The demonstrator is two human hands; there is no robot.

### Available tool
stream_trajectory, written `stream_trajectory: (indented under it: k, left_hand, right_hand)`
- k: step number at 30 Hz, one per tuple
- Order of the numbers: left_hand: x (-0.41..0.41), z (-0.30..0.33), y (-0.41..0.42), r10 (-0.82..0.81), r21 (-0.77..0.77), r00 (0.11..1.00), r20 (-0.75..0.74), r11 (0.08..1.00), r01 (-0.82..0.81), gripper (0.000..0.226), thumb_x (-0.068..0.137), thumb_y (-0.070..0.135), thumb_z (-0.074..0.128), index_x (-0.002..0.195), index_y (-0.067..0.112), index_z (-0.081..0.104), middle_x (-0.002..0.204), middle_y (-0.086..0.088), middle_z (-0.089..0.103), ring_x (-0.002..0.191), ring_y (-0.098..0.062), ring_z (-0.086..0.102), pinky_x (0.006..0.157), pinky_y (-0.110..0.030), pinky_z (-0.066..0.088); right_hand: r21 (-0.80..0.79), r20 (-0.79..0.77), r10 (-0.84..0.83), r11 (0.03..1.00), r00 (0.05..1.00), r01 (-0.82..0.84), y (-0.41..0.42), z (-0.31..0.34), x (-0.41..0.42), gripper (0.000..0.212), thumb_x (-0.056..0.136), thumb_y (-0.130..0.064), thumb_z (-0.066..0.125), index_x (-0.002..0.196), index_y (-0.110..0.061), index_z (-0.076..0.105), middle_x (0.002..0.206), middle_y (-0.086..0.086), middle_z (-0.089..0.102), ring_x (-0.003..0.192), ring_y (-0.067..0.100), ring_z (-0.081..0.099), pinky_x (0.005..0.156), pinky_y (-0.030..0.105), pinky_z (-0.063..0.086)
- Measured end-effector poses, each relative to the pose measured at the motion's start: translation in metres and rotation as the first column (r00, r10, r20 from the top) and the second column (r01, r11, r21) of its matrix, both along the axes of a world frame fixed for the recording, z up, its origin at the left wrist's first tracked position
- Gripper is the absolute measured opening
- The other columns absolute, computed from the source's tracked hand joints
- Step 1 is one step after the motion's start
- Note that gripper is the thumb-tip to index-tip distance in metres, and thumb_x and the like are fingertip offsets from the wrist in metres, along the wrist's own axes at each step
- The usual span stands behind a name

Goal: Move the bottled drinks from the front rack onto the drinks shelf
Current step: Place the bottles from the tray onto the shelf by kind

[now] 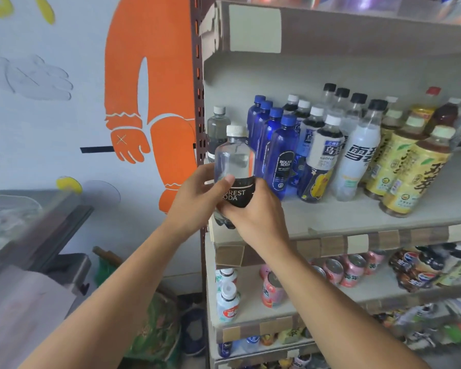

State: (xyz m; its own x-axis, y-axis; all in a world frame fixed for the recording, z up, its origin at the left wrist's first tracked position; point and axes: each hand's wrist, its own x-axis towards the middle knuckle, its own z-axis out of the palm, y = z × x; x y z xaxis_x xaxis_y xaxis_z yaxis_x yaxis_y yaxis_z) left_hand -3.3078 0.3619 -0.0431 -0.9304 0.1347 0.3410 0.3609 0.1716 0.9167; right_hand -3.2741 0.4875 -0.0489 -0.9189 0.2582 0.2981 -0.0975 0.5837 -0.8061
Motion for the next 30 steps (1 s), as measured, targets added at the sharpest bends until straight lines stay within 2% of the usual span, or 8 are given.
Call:
stream_trajectory:
  k: [3, 6, 8, 12, 17, 21, 26, 30]
  left_hand:
    - [-0.023, -0.007, -0.005, 0.131, -0.145, 0.991, -0.037, 0.98, -0.135, 0.028, 0.101, 0.04, 0.048, 0.118, 0.022, 0.061, 0.109, 0.016, 0.066, 0.093, 0.01, 0.061, 0.076, -0.008, 0.043]
    - [-0.044, -0.023, -0.012, 0.269, -0.319, 0.956, -0.12, 0.901, -0.294, 0.033, 0.101, 0.042, 0.044, 0.118, 0.018, 0.059, 0.112, 0.007, 0.066, 0.102, -0.011, 0.061, 0.088, -0.032, 0.048]
    - [-0.054, -0.035, -0.016, 0.311, -0.404, 0.931, -0.189, 0.84, -0.362, 0.029, 0.101, 0.037, 0.047, 0.116, 0.016, 0.06, 0.113, 0.0, 0.067, 0.104, -0.02, 0.063, 0.086, -0.039, 0.05]
    - [-0.067, -0.051, -0.016, 0.341, -0.536, 0.9, -0.273, 0.723, -0.436, 0.028, 0.099, 0.034, 0.05, 0.115, 0.014, 0.061, 0.112, -0.006, 0.067, 0.1, -0.03, 0.063, 0.08, -0.042, 0.051]
    - [-0.079, -0.056, -0.016, 0.366, -0.565, 0.892, -0.265, 0.691, -0.452, 0.028, 0.098, 0.034, 0.049, 0.116, 0.016, 0.06, 0.11, -0.005, 0.067, 0.091, -0.03, 0.063, 0.074, -0.041, 0.053]
    - [-0.085, -0.058, -0.016, 0.366, -0.585, 0.893, -0.262, 0.676, -0.448, 0.027, 0.097, 0.032, 0.049, 0.118, 0.017, 0.058, 0.114, -0.003, 0.066, 0.095, -0.029, 0.062, 0.077, -0.042, 0.053]
    - [-0.089, -0.064, -0.015, 0.38, -0.578, 0.895, -0.232, 0.686, -0.441, 0.027, 0.096, 0.031, 0.049, 0.119, 0.019, 0.058, 0.115, -0.001, 0.064, 0.097, -0.027, 0.062, 0.077, -0.041, 0.053]
    - [-0.091, -0.067, -0.013, 0.379, -0.557, 0.896, -0.23, 0.704, -0.44, 0.026, 0.095, 0.03, 0.05, 0.118, 0.02, 0.057, 0.114, 0.0, 0.064, 0.097, -0.026, 0.061, 0.076, -0.042, 0.054]
  right_hand:
    - [0.026, 0.006, 0.004, 1.0, 1.0, -0.005, 0.002, -0.006, -0.033, 0.054, 0.068, -0.052, 0.079, 0.106, -0.023, 0.054, 0.102, -0.008, 0.064, 0.097, 0.015, 0.064, 0.079, 0.033, 0.052]
    - [0.039, 0.013, -0.003, 0.999, 1.0, 0.003, 0.002, -0.013, -0.062, 0.06, 0.069, -0.053, 0.079, 0.11, -0.018, 0.053, 0.106, -0.004, 0.061, 0.102, 0.019, 0.062, 0.076, 0.03, 0.048]
    - [0.048, 0.017, -0.005, 0.999, 1.0, 0.004, 0.003, -0.017, -0.077, 0.061, 0.071, -0.052, 0.079, 0.112, -0.016, 0.052, 0.106, -0.003, 0.06, 0.102, 0.021, 0.062, 0.073, 0.028, 0.044]
    - [0.077, 0.007, -0.003, 0.997, 1.0, 0.002, 0.002, -0.024, -0.101, 0.063, 0.073, -0.046, 0.08, 0.114, -0.013, 0.047, 0.105, -0.004, 0.052, 0.104, 0.023, 0.061, 0.072, 0.026, 0.038]
    - [0.121, -0.017, -0.029, 0.992, 0.999, 0.031, -0.004, -0.03, -0.128, 0.072, 0.072, -0.047, 0.082, 0.118, -0.009, 0.042, 0.118, 0.007, 0.054, 0.109, 0.029, 0.059, 0.075, 0.03, 0.041]
    - [0.168, -0.009, -0.027, 0.985, 1.0, 0.028, -0.009, -0.031, -0.145, 0.074, 0.074, -0.046, 0.08, 0.119, -0.007, 0.038, 0.123, 0.012, 0.05, 0.11, 0.034, 0.058, 0.074, 0.034, 0.041]
    - [0.201, -0.021, -0.067, 0.977, 0.998, 0.07, -0.01, -0.035, -0.165, 0.072, 0.077, -0.045, 0.078, 0.121, -0.005, 0.038, 0.121, 0.012, 0.05, 0.108, 0.033, 0.059, 0.07, 0.032, 0.039]
    - [0.193, -0.021, -0.081, 0.978, 0.996, 0.084, -0.01, -0.034, -0.179, 0.071, 0.074, -0.041, 0.078, 0.121, -0.006, 0.038, 0.12, 0.011, 0.051, 0.106, 0.032, 0.06, 0.072, 0.034, 0.044]
